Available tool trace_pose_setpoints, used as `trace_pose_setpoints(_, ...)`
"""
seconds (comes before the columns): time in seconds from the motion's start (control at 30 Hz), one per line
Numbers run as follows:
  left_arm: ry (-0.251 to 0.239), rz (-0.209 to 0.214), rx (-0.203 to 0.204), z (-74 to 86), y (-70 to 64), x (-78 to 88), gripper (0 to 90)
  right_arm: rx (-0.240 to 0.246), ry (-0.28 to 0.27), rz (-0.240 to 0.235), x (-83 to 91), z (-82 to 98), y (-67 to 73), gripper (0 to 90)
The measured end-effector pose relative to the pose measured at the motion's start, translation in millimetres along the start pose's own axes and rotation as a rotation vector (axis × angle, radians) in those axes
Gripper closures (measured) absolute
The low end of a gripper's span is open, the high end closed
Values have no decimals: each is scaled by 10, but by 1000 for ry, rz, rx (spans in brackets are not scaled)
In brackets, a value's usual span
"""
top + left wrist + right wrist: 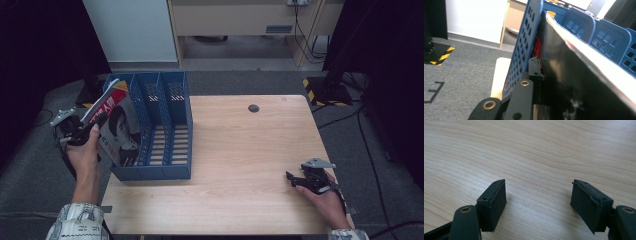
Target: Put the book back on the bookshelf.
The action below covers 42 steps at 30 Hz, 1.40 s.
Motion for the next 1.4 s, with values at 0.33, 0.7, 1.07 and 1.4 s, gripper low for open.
trace_pose_setpoints(0.33,35,1,-9,7,-3,12,829,0,0,0,0,0,0,284)
trace_pose_setpoints(0.7,87,-15,-69,-318,-49,87,732,0,0,0,0,0,0,283)
trace_pose_setpoints(1.07,175,-21,-150,-603,-149,-3,656,-1,0,-1,0,0,1,283)
trace_pose_setpoints(1.4,275,-54,-127,-551,-74,-125,651,-1,0,-1,0,0,1,283)
Point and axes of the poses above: each handheld gripper's, and its own axes: x roughly backward along the jaws, z roughly out of its underside, y roughly to its left, the point moved 10 cm from there along -x, roughly forward along the jaws, and after that the axes turned 7 degrees about z, right-handed, at the moved point
